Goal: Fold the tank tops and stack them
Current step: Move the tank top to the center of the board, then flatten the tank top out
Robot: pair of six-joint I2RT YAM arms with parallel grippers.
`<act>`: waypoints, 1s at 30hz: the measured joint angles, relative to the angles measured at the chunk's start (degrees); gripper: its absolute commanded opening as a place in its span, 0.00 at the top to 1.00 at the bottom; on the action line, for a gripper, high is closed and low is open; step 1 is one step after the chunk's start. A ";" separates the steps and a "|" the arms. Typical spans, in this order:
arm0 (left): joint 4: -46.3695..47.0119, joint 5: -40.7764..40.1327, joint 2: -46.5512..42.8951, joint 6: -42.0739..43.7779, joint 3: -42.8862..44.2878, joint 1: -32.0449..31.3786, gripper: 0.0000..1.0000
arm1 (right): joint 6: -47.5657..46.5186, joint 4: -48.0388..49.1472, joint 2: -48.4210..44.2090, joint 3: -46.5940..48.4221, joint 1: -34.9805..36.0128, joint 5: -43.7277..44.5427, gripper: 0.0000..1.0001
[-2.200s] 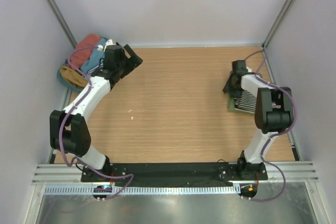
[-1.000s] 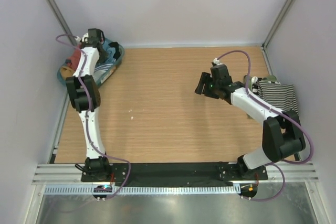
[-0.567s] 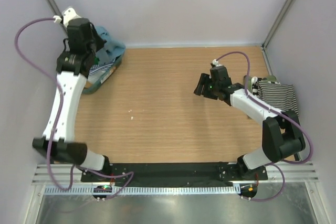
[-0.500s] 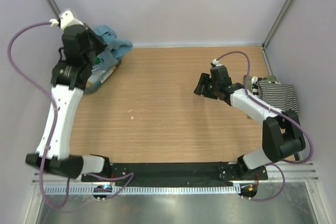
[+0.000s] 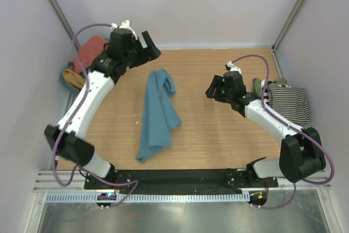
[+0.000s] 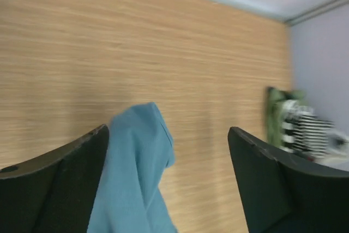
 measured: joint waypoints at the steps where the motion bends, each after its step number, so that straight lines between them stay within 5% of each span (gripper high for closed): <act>1: -1.29 -0.68 3.02 0.28 1.68 0.35 0.03 | 0.00 0.46 -0.09 -0.13 0.00 0.13 0.39; 5: -6.40 -6.16 10.01 2.71 2.45 4.59 0.00 | 0.02 1.03 -0.07 -0.79 0.00 0.26 0.39; 14: -10.38 -14.38 22.82 2.84 10.27 26.40 0.02 | 0.24 2.86 0.48 -2.43 0.00 -0.63 0.39; 18: -10.58 -13.60 35.08 1.99 13.90 29.51 0.34 | 0.61 3.41 0.81 -2.97 0.00 -1.20 0.39; 23: -8.24 -9.62 44.28 0.37 14.14 30.14 1.00 | 0.98 4.04 0.92 -3.19 0.00 -1.49 0.38; 30: -3.48 -11.43 28.83 0.70 0.94 29.29 1.00 | 1.16 5.57 2.21 -3.80 0.00 -3.04 0.38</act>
